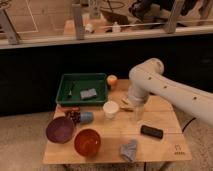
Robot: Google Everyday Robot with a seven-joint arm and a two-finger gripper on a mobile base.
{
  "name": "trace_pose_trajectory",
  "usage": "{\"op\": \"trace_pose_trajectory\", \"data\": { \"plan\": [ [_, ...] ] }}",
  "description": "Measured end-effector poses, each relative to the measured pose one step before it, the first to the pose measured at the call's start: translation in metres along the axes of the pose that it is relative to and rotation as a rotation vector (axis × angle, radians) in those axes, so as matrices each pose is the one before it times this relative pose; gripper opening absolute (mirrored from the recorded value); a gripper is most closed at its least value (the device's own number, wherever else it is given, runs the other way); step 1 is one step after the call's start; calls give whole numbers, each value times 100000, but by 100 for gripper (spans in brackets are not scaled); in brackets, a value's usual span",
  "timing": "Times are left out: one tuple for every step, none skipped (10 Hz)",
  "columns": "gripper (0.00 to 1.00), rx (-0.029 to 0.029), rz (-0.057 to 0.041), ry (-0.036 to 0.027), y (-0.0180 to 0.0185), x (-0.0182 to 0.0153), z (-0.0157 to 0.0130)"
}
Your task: Place grapes in purple bowl
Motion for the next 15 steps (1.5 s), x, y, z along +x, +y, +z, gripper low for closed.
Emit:
{"op": "trace_pose_trajectory", "data": {
  "plan": [
    [80, -904, 383, 1307, 407, 601, 11],
    [80, 8, 56, 74, 19, 40, -33],
    [80, 24, -342, -309, -130, -247, 31],
    [80, 59, -13, 11, -18, 19, 57],
    [80, -7, 106, -58, 29, 17, -19],
    [80, 45, 188, -43, 45, 68, -1],
    [80, -406, 53, -580, -205, -110, 93],
    [80, -2125, -640, -841, -724, -502, 593],
    [80, -840, -108, -1041, -1152, -629, 649],
    [80, -1221, -617, -1326, -1786, -1314, 735],
    [80, -1100, -1129, -1091, -1383, -1414, 466],
    [80, 31, -1655, -1521, -1486, -1636, 447],
    [80, 595, -2732, -2548, -1876, -2318, 336],
    [80, -199, -2620, -2663, -1613, -2217, 412],
    [80, 697, -2155, -1748, -1199, -1488, 198]
  ]
}}
